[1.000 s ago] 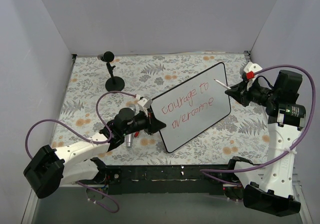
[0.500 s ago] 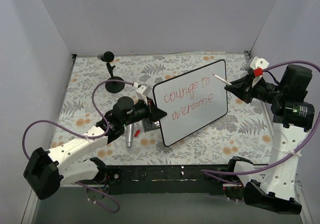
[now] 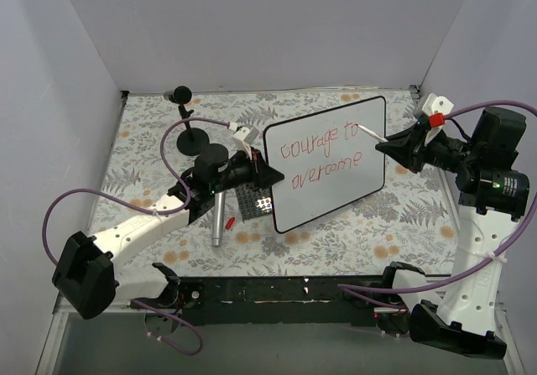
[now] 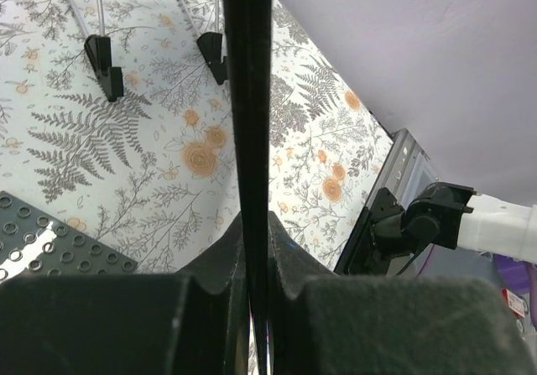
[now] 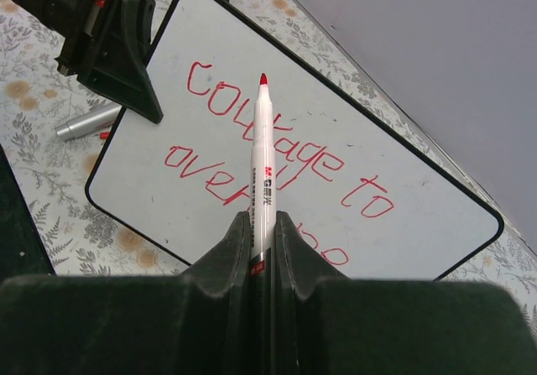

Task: Write a sentence on the whiteboard
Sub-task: Put down the whiteboard on the whiteboard stand.

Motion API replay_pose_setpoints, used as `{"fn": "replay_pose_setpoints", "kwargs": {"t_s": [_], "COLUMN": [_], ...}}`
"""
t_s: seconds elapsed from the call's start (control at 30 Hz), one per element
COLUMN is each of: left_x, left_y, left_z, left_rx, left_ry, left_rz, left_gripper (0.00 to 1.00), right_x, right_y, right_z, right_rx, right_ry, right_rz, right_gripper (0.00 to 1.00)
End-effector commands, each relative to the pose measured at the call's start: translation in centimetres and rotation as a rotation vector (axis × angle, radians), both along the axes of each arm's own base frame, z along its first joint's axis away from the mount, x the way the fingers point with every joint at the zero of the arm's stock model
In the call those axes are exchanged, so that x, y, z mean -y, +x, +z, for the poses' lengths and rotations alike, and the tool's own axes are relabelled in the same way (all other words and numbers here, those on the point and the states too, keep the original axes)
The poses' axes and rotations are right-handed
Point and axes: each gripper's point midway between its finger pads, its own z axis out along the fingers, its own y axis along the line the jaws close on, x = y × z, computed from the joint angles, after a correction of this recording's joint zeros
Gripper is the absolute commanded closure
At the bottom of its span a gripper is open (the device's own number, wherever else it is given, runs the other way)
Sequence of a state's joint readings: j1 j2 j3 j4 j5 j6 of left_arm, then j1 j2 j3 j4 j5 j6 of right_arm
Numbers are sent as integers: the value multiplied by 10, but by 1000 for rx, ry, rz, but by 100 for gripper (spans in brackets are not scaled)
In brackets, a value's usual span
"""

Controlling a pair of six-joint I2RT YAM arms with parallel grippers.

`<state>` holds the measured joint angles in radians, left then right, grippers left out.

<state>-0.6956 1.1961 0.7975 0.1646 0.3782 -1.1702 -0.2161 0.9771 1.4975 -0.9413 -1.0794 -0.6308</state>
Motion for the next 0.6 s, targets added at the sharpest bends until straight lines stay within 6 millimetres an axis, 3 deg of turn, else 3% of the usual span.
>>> {"fn": "replay_pose_setpoints", "kwargs": {"t_s": [0.0, 0.3, 0.47, 0.57], "left_x": [10, 15, 12, 11], "left_y": [2, 24, 24, 24], "left_z": [113, 122, 125, 137], "left_rx": [293, 273, 264, 277], "left_ry": [-212, -212, -233, -254], "left_rz": [-67, -47, -36, -33], "left_gripper": [100, 100, 100, 100], "right_x": [-4, -6, -7, -7], "right_y": [-5, -6, -8, -9], "right_z": [8, 5, 0, 0], "right_rx": [7, -10, -18, -17], "right_ry": [27, 54, 60, 62], "right_rz": [26, 43, 45, 49], "right_gripper": [99, 99, 99, 99]}}
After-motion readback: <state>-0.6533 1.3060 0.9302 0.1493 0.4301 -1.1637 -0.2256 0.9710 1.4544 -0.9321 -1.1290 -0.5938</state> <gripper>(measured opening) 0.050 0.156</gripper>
